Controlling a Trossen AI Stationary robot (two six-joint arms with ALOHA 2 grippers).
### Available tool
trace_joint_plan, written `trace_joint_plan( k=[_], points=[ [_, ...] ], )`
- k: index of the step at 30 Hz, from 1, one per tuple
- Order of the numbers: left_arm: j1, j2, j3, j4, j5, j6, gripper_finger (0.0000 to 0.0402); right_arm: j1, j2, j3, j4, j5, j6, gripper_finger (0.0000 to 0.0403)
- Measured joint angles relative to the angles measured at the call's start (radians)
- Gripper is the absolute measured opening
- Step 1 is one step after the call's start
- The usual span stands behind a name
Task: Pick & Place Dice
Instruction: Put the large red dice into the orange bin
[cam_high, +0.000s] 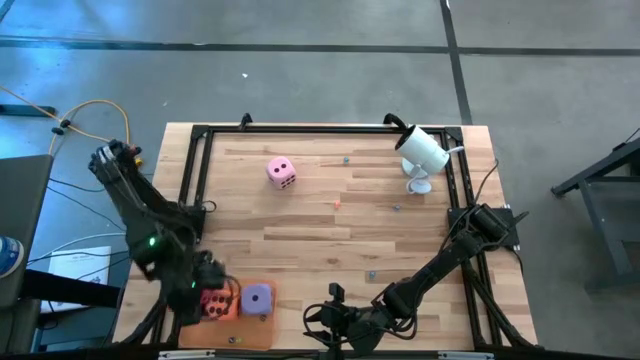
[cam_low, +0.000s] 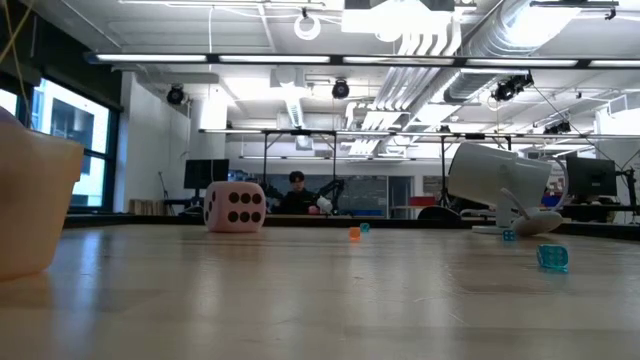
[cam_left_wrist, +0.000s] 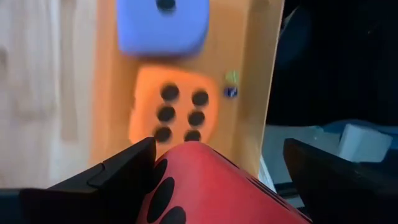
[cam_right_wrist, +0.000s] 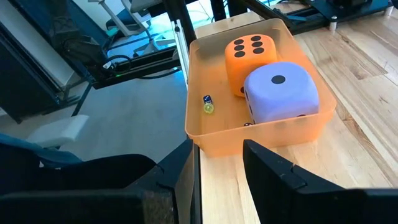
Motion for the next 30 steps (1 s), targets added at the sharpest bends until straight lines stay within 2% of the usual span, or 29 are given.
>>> trace_joint_plan(
  k=[4,7,13,22,30],
  points=[
    [-0.098,0.077,-0.001,0.033,0.000,-0.097,0.0333,0.000,0.000,0.000,0.000,0.000,0.003,0.0126],
    [-0.135,0.133,-0.001,0.098,0.000,-0.108,0.0333,0.000,0.000,0.000,0.000,0.000,0.003,0.0126],
    [-0.122,0.196,-0.001,0.230,-0.001,-0.003,0.0334,0.000,0.000,0.000,0.001,0.000,0.003,0.0126],
    [-0.092,0.221,-0.001,0.370,0.013,0.099,0.0334,0.000,0.000,0.000,-0.001,0.000,0.003,0.0126],
    [-0.090,0.269,-0.010,0.386,0.030,0.135,0.0335,0.001,0.000,0.000,-0.009,-0.002,0.003,0.0126]
  ],
)
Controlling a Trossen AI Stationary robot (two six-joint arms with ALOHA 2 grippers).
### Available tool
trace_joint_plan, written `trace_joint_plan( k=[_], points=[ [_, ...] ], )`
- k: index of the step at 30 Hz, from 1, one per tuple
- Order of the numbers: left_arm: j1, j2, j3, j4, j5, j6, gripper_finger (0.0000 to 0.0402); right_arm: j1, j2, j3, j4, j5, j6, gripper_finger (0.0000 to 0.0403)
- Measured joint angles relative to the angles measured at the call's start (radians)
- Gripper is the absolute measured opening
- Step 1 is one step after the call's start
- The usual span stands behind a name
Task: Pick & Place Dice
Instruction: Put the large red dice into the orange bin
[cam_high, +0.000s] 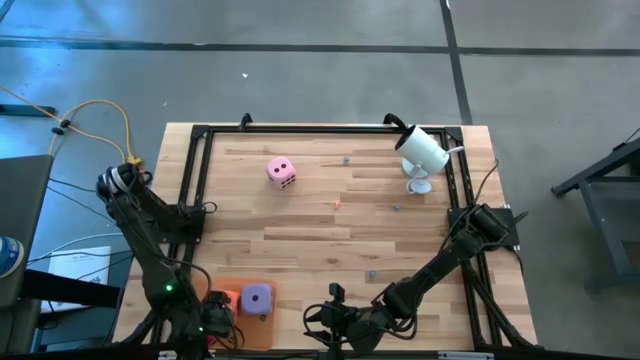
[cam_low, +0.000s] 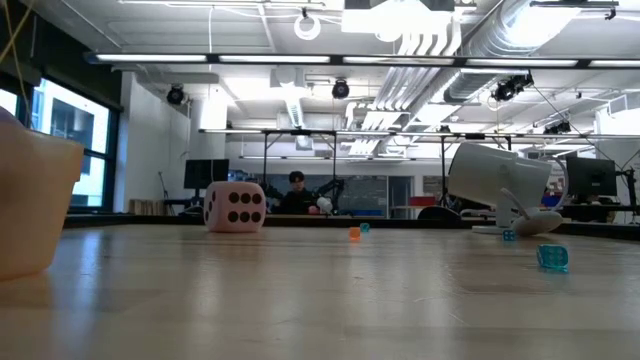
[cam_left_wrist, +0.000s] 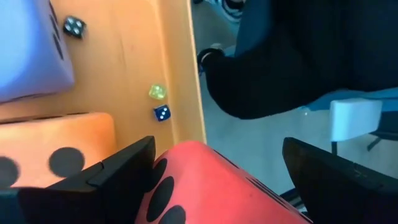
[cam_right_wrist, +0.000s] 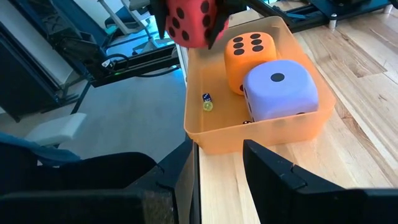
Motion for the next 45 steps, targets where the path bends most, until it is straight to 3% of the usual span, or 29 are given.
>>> trace_joint_plan(
  k=[8,14,23,29,38,45],
  points=[
    [0.000,0.063,0.000,0.001,0.036,0.005,0.0335,0.000,0.000,0.000,0.001,0.000,0.000,0.0126],
    [0.005,0.062,0.000,-0.116,-0.020,-0.037,0.0335,0.000,0.000,0.000,0.003,0.001,0.000,0.0126],
    [0.005,0.060,-0.054,-0.120,-0.031,-0.105,0.0335,0.000,0.000,0.000,0.003,0.000,0.000,0.0126],
    [0.004,0.060,-0.060,-0.127,-0.092,-0.194,0.0347,0.000,0.000,0.000,0.003,0.000,0.000,0.0126],
    [0.010,0.061,-0.061,-0.127,-0.097,-0.175,0.0354,-0.001,0.000,0.000,0.002,0.000,-0.001,0.0126],
    [0.072,0.057,-0.063,-0.125,-0.095,-0.011,0.0354,-0.001,0.000,0.000,0.002,0.000,0.000,0.0126]
  ],
)
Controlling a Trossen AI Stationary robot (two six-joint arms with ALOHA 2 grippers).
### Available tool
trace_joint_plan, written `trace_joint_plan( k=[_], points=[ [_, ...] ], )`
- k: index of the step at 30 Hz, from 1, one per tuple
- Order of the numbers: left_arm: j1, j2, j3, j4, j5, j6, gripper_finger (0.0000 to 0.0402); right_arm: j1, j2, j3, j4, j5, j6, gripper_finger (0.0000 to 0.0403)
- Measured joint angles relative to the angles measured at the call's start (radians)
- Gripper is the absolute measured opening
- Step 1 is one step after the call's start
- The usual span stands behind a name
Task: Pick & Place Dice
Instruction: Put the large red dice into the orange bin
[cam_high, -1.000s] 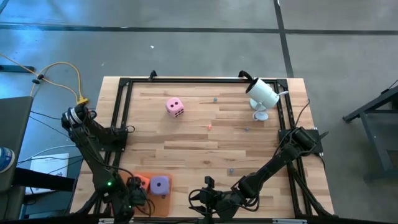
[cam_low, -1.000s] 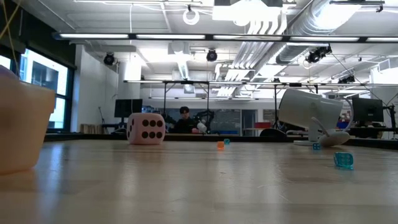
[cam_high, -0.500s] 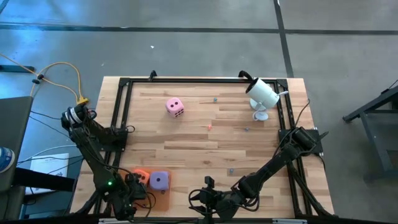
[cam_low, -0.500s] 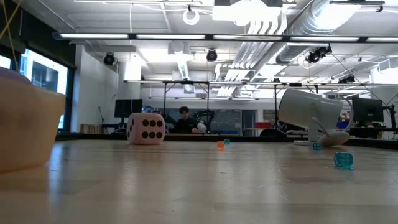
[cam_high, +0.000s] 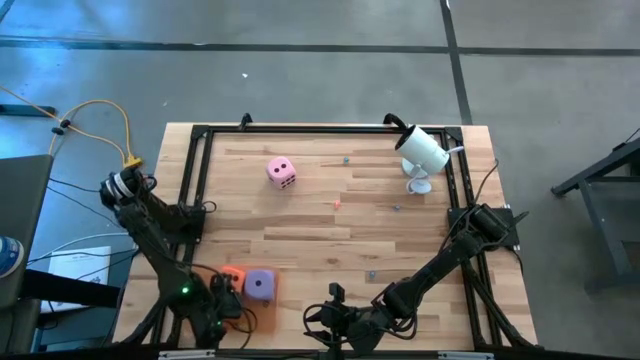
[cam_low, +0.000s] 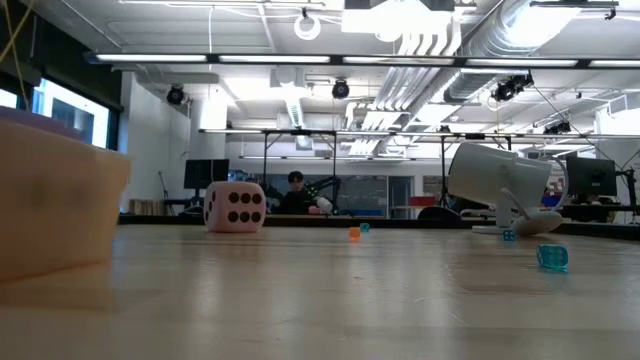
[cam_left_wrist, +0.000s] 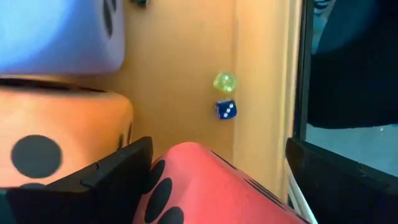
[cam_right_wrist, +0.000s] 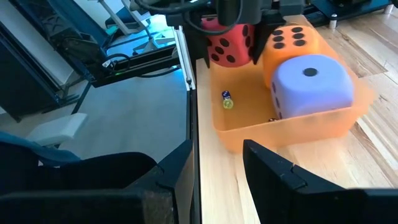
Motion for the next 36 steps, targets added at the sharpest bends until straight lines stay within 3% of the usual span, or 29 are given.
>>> trace_joint_plan(
  k=[9,18,25,36],
  points=[
    [0.054,-0.041,0.000,0.129,0.039,0.113,0.0354,0.000,0.000,0.000,-0.001,0.000,-0.001,0.0126],
    [0.022,-0.041,-0.003,0.132,-0.103,0.132,0.0355,0.000,0.000,0.000,-0.004,0.000,-0.001,0.0126],
    [-0.049,-0.041,-0.003,0.129,-0.350,0.111,0.0355,0.000,0.000,0.000,-0.004,0.000,0.008,0.0126],
    [-0.209,-0.037,-0.049,0.189,-0.648,0.023,0.0355,0.000,0.000,0.000,-0.015,0.000,0.023,0.0126]
  ],
)
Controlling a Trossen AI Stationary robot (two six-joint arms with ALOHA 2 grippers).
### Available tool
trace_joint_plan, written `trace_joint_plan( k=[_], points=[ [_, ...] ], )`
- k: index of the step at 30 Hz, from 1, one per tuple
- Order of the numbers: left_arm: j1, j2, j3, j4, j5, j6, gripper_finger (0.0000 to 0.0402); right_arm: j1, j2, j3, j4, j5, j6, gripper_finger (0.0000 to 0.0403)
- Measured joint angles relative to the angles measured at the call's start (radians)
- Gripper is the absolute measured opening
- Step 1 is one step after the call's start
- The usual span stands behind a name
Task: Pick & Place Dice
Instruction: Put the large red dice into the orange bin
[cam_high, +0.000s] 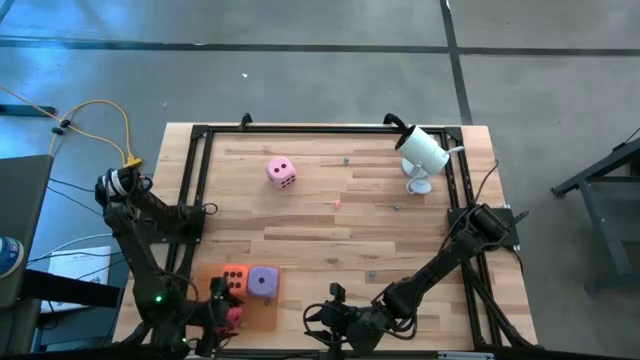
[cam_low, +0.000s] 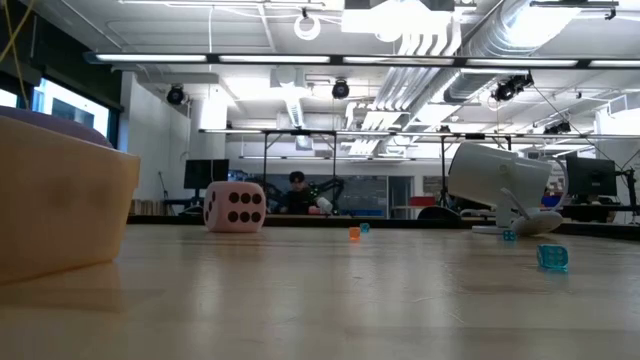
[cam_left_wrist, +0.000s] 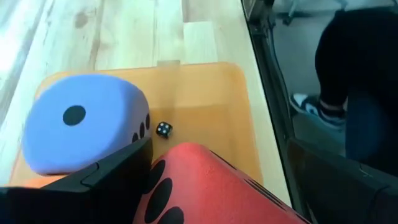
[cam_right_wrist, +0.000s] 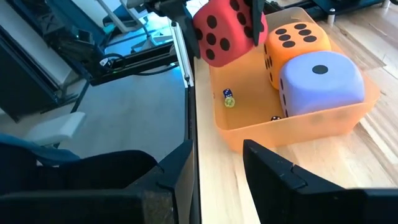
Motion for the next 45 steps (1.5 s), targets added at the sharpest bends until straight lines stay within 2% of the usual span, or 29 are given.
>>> trace_joint_plan(
  k=[8,14,26,34,38,45],
  points=[
    [-0.045,0.000,-0.124,0.197,-0.153,-0.055,0.0355,-0.002,0.000,0.000,0.000,0.000,0.000,0.0126],
    [-0.043,0.000,-0.148,0.351,-0.266,0.070,0.0355,-0.012,0.000,0.000,-0.001,-0.001,-0.025,0.0126],
    [-0.051,0.000,-0.229,0.416,-0.316,-0.057,0.0355,-0.019,0.000,0.000,-0.002,-0.001,-0.034,0.0126],
    [-0.107,0.040,-0.318,0.654,-0.496,-0.045,0.0355,-0.038,0.000,0.000,0.002,-0.002,-0.072,0.0126],
    [-0.116,0.058,-0.335,0.664,-0.561,-0.102,0.0355,-0.057,0.000,0.000,0.002,-0.019,-0.086,0.0126],
    [-0.113,0.094,-0.335,0.666,-0.560,-0.108,0.0355,-0.088,0.000,0.000,0.001,-0.109,-0.105,0.0126]
  ],
)
